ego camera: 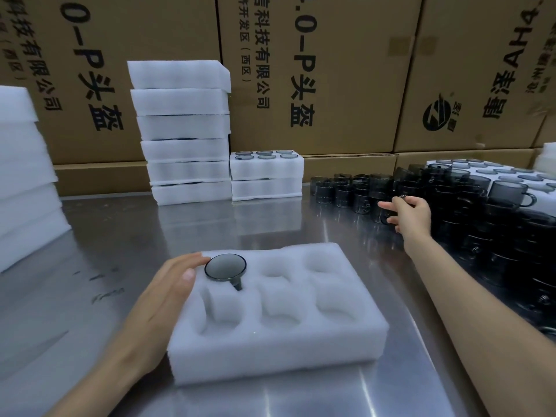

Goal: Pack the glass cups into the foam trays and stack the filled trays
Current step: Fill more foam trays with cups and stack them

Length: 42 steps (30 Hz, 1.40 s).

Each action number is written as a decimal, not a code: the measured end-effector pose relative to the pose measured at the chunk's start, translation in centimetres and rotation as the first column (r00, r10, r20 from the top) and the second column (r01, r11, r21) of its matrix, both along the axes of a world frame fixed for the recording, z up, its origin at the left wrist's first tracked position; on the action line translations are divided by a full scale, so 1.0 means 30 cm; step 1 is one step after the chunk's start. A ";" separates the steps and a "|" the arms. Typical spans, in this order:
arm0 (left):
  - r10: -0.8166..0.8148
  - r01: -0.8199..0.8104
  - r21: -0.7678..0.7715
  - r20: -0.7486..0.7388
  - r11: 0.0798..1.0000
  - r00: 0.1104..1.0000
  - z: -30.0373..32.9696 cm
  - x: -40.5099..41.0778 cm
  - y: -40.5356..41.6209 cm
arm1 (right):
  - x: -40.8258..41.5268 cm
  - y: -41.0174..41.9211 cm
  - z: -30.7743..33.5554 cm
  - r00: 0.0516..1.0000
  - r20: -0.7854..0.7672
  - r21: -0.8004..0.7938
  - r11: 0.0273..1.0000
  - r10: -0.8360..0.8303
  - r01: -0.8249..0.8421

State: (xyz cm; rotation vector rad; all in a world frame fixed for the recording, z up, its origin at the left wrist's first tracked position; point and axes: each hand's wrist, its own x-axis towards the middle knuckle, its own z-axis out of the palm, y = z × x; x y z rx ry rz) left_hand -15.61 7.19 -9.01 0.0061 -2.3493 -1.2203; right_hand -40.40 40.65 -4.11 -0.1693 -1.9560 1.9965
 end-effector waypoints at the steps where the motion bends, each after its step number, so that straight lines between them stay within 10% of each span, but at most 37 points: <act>1: 0.008 -0.008 -0.001 -0.001 1.000 1.000 -0.006 -0.003 -0.008 | 0.008 -0.005 0.001 1.000 -0.010 0.009 1.000 -0.011 0.011; 12: -0.026 0.031 0.054 -0.098 0.998 0.995 0.063 0.081 0.059 | 0.189 -0.088 0.016 0.995 -0.086 0.122 0.992 0.050 -0.039; 25: -0.055 0.059 0.060 -0.079 0.996 0.995 0.081 0.110 0.074 | 0.608 -0.231 0.109 0.820 -0.086 0.446 0.758 0.566 -0.476; 42: -0.051 0.056 0.070 -0.079 0.996 0.996 0.072 0.100 0.073 | 0.672 -0.288 0.078 0.879 0.148 0.707 0.573 0.452 -0.414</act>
